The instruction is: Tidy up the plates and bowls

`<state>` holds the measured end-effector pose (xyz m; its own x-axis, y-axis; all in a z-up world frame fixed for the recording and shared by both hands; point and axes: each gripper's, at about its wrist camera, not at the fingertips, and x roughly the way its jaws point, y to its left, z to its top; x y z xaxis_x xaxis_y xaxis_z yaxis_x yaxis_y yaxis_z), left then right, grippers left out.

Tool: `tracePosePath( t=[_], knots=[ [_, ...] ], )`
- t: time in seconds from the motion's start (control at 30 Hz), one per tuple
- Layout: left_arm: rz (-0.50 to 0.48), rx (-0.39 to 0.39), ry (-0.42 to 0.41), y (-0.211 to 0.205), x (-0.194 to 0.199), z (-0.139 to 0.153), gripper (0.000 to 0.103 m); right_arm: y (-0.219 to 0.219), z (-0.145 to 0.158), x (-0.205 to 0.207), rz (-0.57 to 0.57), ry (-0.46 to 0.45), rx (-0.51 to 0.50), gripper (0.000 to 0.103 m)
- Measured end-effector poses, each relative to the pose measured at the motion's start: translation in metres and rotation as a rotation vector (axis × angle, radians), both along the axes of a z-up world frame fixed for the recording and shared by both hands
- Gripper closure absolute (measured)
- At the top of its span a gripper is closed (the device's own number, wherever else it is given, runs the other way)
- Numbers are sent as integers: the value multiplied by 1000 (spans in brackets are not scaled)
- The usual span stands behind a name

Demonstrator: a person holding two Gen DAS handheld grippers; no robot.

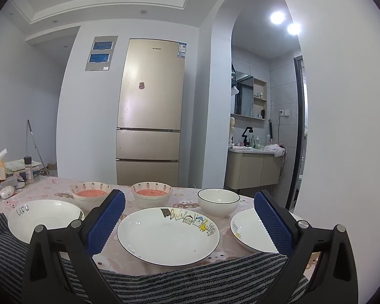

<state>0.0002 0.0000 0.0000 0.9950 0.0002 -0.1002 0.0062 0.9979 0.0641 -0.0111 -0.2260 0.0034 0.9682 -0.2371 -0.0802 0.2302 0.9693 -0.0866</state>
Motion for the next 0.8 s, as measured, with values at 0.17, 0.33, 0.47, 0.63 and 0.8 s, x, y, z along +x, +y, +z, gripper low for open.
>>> tracePosePath(
  t=[0.17,0.33,0.47,0.63,0.8],
  knots=[
    [0,3,-3,0,0,0,0,0,0,1,0,3,-2,0],
    [-1,4,-9,-1,1,1,0,0,0,0,0,0,-2,0],
    [-1,4,-14,1,0,1,0,0,0,0,0,0,-1,0],
    [0,-1,-21,0,-4,1,0,0,0,0,0,0,-1,0],
    [12,3,-29,-1,-5,1,0,0,0,0,3,-2,-3,0]
  ],
)
